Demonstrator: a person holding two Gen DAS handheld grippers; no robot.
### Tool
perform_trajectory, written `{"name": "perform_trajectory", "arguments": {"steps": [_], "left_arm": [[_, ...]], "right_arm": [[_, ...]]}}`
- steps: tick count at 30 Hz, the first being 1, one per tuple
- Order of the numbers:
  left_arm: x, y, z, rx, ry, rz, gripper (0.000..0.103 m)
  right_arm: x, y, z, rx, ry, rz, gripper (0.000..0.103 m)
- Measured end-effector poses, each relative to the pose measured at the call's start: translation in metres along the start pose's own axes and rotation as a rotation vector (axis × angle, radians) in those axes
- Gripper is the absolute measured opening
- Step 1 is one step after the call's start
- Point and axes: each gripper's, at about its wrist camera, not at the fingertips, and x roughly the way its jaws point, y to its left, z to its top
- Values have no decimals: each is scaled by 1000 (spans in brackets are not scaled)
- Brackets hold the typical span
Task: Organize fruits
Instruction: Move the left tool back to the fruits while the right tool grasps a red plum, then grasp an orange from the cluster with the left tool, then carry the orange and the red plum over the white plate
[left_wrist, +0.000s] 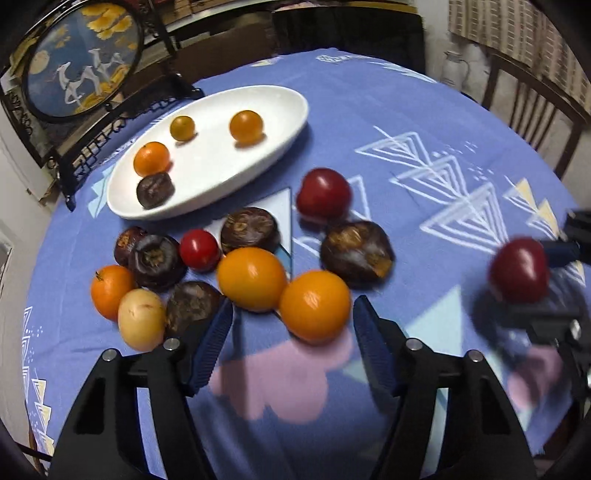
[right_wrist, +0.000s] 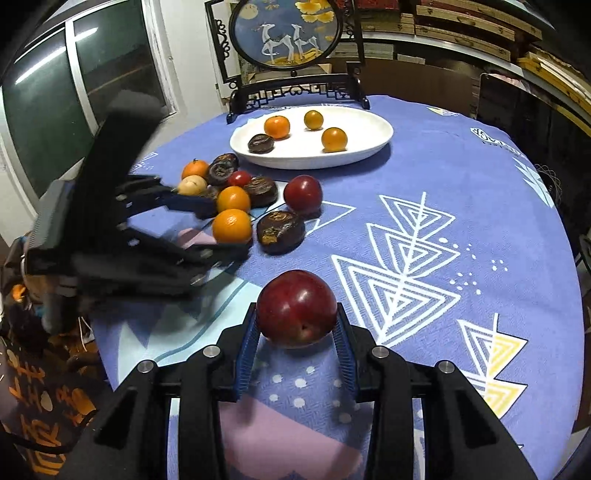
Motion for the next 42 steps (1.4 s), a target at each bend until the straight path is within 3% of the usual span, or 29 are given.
{"name": "perform_trajectory", "arguments": {"steps": [2, 4, 5, 11, 17, 24, 34, 37, 42], "left_arm": [[-3, 3, 2, -12, -5, -16, 60], [-8, 1, 1, 8, -22, -28, 50], [-12, 0, 1, 20, -25, -50, 36], [-28, 15, 2, -10, -46, -78, 35], [-54, 47, 10, -73, -124, -71, 35], [-65, 91, 56, -153, -226, 38, 35], [-37, 131, 137, -236, -302, 156, 36], [-23, 137, 145, -254, -302, 173, 36], [9, 146, 141, -306, -263, 139, 36]], "right_arm": [[0, 0, -2, -1, 2, 4, 39], [0, -1, -2, 0, 2, 5, 39], [0, -2, -2, 0, 1, 6, 39], [-1, -1, 4, -13, -8, 6, 39], [-5, 2, 24, -34, -38, -1, 39], [-14, 8, 89, -100, -145, -15, 39], [1, -17, 193, -48, -310, 0, 39], [19, -29, 213, -17, -308, 9, 39], [50, -40, 232, 12, -292, 31, 39]]}}
